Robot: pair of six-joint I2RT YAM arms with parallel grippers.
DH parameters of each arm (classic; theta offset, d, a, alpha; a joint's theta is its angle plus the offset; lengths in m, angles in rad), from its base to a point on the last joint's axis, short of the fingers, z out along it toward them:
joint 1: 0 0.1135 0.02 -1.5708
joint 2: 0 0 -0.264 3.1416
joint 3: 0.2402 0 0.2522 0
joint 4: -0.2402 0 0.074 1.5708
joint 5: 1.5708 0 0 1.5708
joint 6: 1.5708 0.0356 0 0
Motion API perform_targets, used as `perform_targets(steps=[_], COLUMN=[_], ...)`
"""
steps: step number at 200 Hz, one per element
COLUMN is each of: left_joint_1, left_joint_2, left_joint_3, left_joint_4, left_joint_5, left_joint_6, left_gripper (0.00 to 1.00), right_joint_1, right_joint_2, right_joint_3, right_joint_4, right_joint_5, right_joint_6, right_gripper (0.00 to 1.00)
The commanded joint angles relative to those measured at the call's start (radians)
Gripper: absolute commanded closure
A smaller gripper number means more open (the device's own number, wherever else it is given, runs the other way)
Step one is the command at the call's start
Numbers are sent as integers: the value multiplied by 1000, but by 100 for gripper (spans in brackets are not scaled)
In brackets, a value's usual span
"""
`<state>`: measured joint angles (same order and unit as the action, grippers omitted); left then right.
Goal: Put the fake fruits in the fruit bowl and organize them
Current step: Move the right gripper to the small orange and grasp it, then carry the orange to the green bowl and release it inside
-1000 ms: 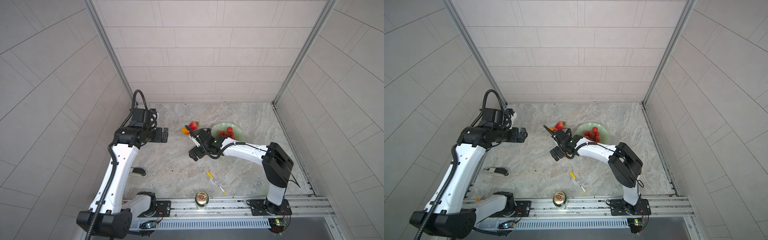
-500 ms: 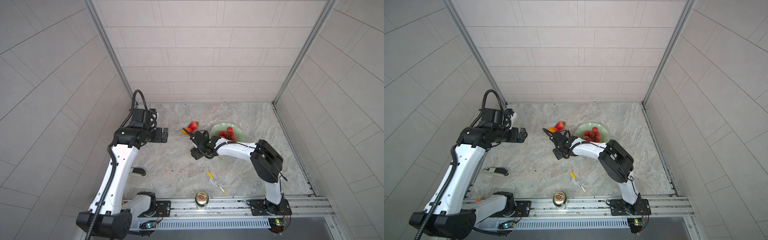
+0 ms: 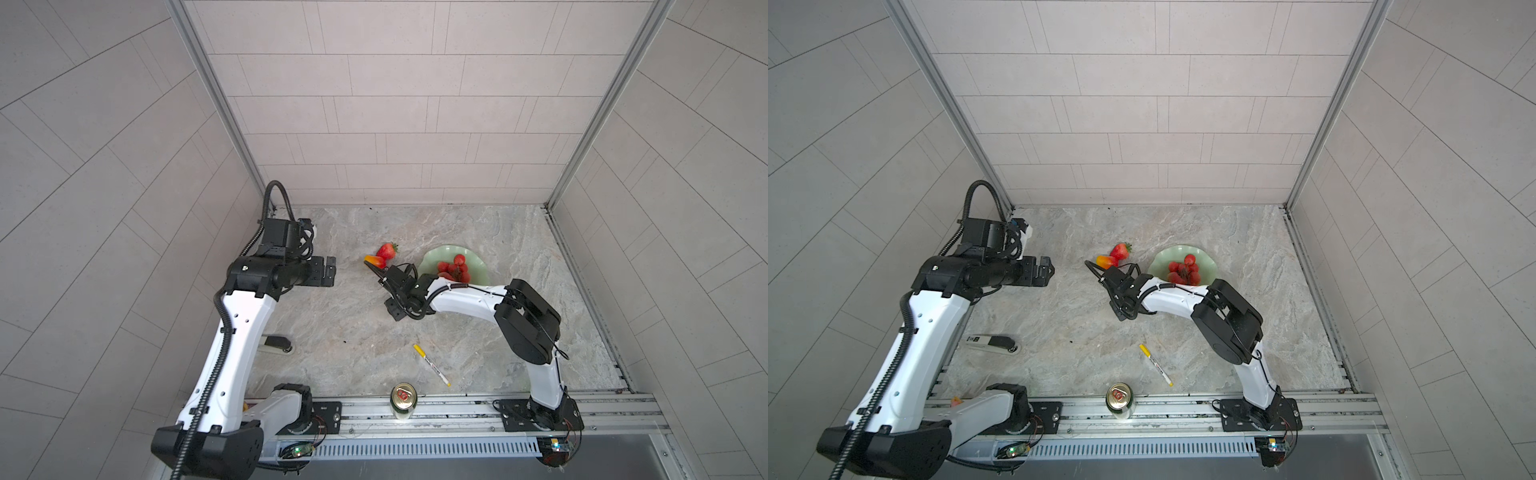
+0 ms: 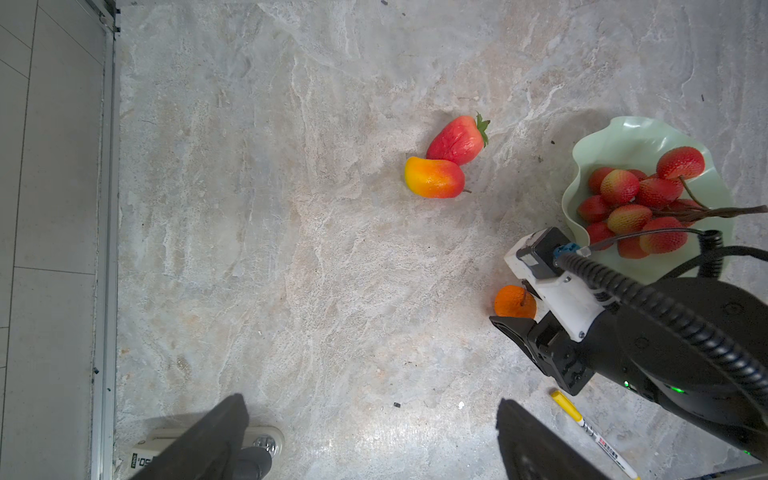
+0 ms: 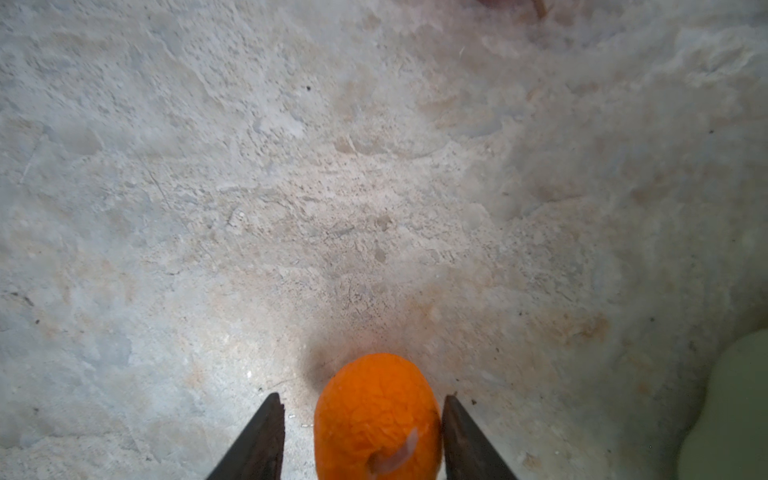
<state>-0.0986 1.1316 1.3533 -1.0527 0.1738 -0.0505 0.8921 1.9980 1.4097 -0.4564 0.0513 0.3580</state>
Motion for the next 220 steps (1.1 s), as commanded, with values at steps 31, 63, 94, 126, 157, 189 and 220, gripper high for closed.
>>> perform_targets(steps=[31,63,94,126,157,189,220], left_joint_1=[-4,-4,-4,-4,-4,-4,-4], left_joint_2=[-22,-21,-20,-23,-21,-23,-3], left_joint_3=[-15,-16,-11,-16,-17,-16,-4], left_joint_4=[-9,-7,-7,-4,-4,-3,-4], left_joint_5=[-8,-5,3,4,5,3,19], left_joint_6=[14,15,14,14,14,14,14], left_gripper=[0,0,0,0,0,0,0], right_joint_1=[7,7,5,-13,-69,-202,-359], right_joint_2=[0,-39,-111,-228,-366,-567,-693], right_joint_3=[17,24,33,38,-1,-108,-220], right_joint_4=[-40,-61,-100,-149,-196,-210,-152], right_joint_5=[32,38,49,84,107,150,164], right_joint_6=[-8,-26,-49,-68,-86,-92,-113], right_gripper=[58,63,63,63,63,64,64])
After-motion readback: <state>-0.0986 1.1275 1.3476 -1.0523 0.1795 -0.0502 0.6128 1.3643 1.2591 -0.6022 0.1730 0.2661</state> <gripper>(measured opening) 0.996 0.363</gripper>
